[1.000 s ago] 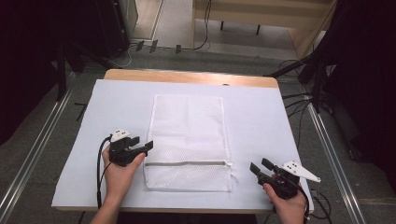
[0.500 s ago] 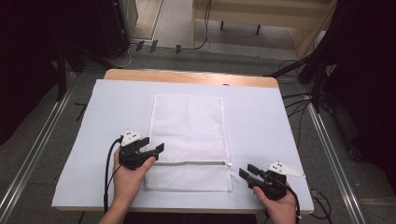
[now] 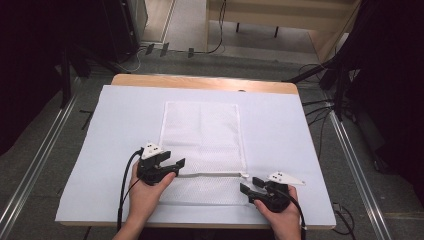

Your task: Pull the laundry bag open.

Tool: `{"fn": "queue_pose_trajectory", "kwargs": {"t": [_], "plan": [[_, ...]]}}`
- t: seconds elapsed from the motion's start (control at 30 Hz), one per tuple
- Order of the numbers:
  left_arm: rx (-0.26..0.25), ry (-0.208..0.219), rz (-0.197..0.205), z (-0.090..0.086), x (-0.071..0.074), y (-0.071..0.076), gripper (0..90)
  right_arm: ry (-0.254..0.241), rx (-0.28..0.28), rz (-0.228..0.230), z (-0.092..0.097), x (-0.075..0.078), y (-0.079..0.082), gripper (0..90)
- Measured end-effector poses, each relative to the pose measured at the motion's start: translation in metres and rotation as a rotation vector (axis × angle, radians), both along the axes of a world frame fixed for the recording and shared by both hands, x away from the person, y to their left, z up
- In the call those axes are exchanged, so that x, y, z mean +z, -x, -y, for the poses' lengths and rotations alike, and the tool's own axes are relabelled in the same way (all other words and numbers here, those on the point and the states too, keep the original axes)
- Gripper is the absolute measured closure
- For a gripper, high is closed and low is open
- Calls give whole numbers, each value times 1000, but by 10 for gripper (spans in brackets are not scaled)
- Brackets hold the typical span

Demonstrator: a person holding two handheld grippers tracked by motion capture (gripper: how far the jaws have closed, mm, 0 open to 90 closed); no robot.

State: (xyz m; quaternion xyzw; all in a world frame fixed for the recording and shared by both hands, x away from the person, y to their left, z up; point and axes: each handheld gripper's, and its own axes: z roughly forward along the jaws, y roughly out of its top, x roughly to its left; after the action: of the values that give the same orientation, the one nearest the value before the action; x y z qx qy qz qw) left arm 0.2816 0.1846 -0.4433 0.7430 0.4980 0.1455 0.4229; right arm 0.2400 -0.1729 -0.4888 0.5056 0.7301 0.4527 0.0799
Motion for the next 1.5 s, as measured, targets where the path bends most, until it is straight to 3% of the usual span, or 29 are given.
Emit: {"fn": "queue_pose_trajectory", "kwargs": {"t": [0.13,0.17,0.23,0.3,0.37,0.47,0.5,0.53,0.57,0.6,0.7,0.73,0.77,0.8,1.03,1.07,1.1,1.13,1.2,1.33,1.43,1.47,1.5], "plan": [[-13,9,-13,2,-1,0,386,28,-7,20,-6,0,0,353],[-19,19,-18,3,-1,0,393,74,-5,45,-12,0,2,343],[-33,18,-16,6,-1,1,396,105,-8,63,-17,0,4,346],[-31,11,-14,7,-1,1,397,107,-7,67,-18,-1,5,361],[-36,12,-15,9,-1,2,399,104,-6,66,-23,-1,8,396],[-45,13,-11,13,-1,3,401,206,-40,111,-34,-1,14,491],[-45,13,-11,13,-1,3,402,206,-40,111,-34,-1,14,491],[-56,11,-12,17,0,3,402,239,-82,116,-36,-1,15,590],[-56,11,-12,17,0,3,403,239,-82,116,-36,-1,15,590],[-60,8,-11,19,0,4,403,253,-103,114,-37,0,15,649],[-75,6,-11,25,-1,4,403,255,-115,117,-36,0,14,712],[-84,7,-11,28,-1,4,405,255,-115,117,-36,0,14,795],[-84,7,-11,28,-1,4,405,255,-115,117,-36,0,14,795],[-93,1,-14,31,-2,5,406,233,-107,109,-35,0,15,880],[-135,17,-19,42,-1,8,437,205,-94,139,-33,2,17,900],[-161,44,-27,49,0,8,447,202,-96,152,-33,4,18,900],[-161,44,-27,49,0,8,464,202,-96,152,-33,4,18,900],[-191,64,-41,57,1,8,510,199,-101,190,-33,9,21,900],[-220,69,-46,69,2,8,565,194,-109,217,-33,13,23,900],[-266,105,-62,90,11,3,673,198,-99,241,-34,16,25,900],[-274,117,-87,105,15,-2,664,195,-94,245,-32,17,25,900],[-282,108,-106,118,16,-6,641,192,-94,246,-32,17,26,900],[-282,108,-106,118,16,-6,622,190,-93,248,-32,17,26,900]]}}
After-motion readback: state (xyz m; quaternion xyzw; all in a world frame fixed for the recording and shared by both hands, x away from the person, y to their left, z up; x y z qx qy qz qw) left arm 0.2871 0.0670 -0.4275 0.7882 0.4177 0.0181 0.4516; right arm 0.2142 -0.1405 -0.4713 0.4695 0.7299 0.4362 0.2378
